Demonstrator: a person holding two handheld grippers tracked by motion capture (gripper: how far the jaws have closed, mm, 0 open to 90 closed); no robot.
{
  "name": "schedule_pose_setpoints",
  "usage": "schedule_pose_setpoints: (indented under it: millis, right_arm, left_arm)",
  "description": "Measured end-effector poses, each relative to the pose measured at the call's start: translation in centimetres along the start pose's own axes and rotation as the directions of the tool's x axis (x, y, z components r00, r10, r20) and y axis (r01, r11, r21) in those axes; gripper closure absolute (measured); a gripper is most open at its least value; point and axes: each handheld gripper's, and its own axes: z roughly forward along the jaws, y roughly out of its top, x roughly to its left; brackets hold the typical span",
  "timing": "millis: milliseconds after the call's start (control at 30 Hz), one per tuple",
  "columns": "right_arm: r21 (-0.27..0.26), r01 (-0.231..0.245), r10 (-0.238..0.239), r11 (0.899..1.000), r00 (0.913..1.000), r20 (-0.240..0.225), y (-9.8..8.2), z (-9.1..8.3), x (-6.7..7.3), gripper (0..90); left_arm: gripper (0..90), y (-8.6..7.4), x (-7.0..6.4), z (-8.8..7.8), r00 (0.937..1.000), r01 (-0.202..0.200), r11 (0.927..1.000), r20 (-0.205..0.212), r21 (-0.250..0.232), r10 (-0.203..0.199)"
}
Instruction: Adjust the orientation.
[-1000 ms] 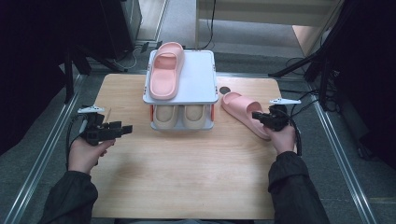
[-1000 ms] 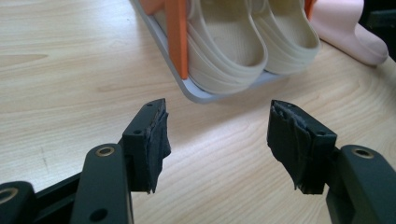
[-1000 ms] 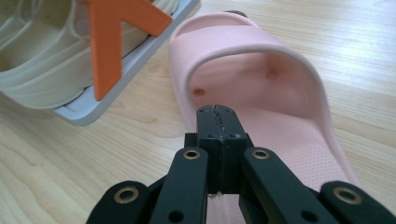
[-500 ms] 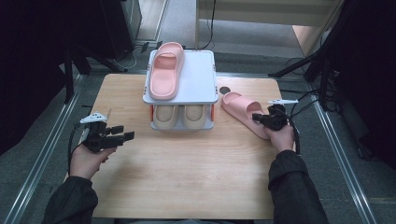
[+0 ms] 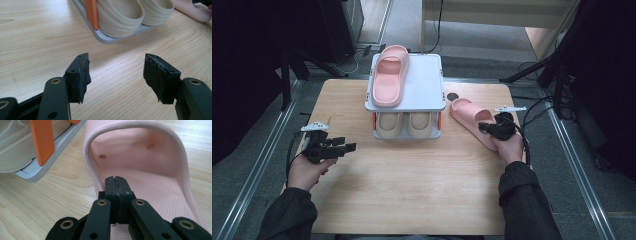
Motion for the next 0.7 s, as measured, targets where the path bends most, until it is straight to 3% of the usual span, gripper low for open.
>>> schedule_pose_setpoints:
  millis: [700]
  right_arm:
    - [0.009,-0.006,0.006,1.000,0.9997,-0.022,0.2,1.3,3.1,89.7]
  left_arm:
    - [38.0,0.6,0.5,0.8,0.9998,0.019,0.9997,0.011,0.015,-0.019]
